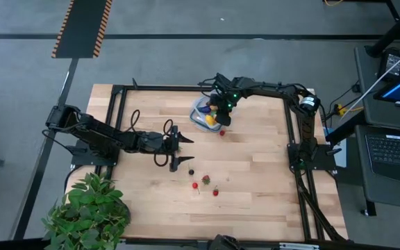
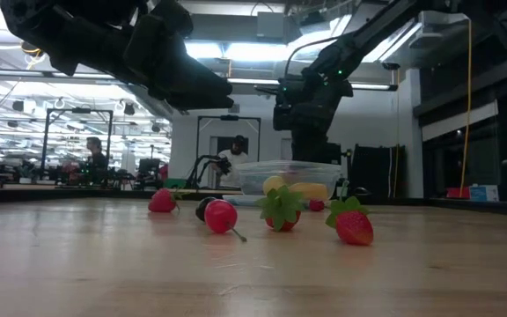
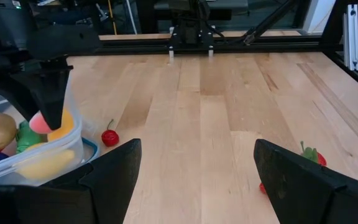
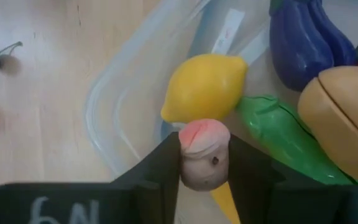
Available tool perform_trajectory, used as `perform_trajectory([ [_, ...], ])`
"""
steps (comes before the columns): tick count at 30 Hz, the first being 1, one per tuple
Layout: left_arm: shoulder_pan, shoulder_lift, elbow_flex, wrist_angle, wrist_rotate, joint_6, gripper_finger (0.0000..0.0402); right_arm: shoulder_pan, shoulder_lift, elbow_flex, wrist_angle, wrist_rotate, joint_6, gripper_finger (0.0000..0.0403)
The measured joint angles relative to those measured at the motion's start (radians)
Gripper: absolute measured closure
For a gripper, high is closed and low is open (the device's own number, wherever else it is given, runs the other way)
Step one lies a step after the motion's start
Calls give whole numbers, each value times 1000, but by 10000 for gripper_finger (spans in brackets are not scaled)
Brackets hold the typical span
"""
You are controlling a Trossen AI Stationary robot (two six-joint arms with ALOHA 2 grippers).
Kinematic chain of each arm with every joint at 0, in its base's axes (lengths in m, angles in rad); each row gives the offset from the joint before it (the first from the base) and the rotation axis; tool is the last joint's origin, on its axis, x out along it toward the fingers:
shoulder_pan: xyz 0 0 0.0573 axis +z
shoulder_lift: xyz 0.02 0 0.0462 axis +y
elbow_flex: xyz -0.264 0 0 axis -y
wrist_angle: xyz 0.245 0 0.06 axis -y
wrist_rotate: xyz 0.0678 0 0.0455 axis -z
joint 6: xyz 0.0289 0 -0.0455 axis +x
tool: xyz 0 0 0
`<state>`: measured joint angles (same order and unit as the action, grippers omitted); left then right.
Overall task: Pick and placing Produce into tupperware
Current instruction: Put the pink peach into the transparent container
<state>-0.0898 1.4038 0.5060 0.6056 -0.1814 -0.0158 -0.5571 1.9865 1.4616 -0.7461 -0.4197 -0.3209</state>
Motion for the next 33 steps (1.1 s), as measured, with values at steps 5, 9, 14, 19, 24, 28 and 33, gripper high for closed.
perform_trajectory([
  [5, 0, 0, 0, 0, 0, 0, 96, 0, 0, 0, -7, -29, 2, 262],
  [9, 0, 0, 0, 0, 0, 0, 96, 0, -1, 0, -14, -95, 2, 274],
  [14, 0, 0, 0, 0, 0, 0, 96, 0, -5, 20, -23, -97, 10, 279],
  [19, 0, 0, 0, 0, 0, -1, 96, 0, -6, 68, -37, -98, 49, 269],
  [24, 0, 0, 0, 0, 0, -2, 96, 2, -6, 94, -36, -92, 64, 260],
  [28, -1, 0, 0, 0, 0, -4, 96, 2, -6, 95, -50, -35, 83, 248],
  [33, 0, 0, 0, -5, 0, -4, 96, 6, -6, 95, -64, -17, 85, 229],
])
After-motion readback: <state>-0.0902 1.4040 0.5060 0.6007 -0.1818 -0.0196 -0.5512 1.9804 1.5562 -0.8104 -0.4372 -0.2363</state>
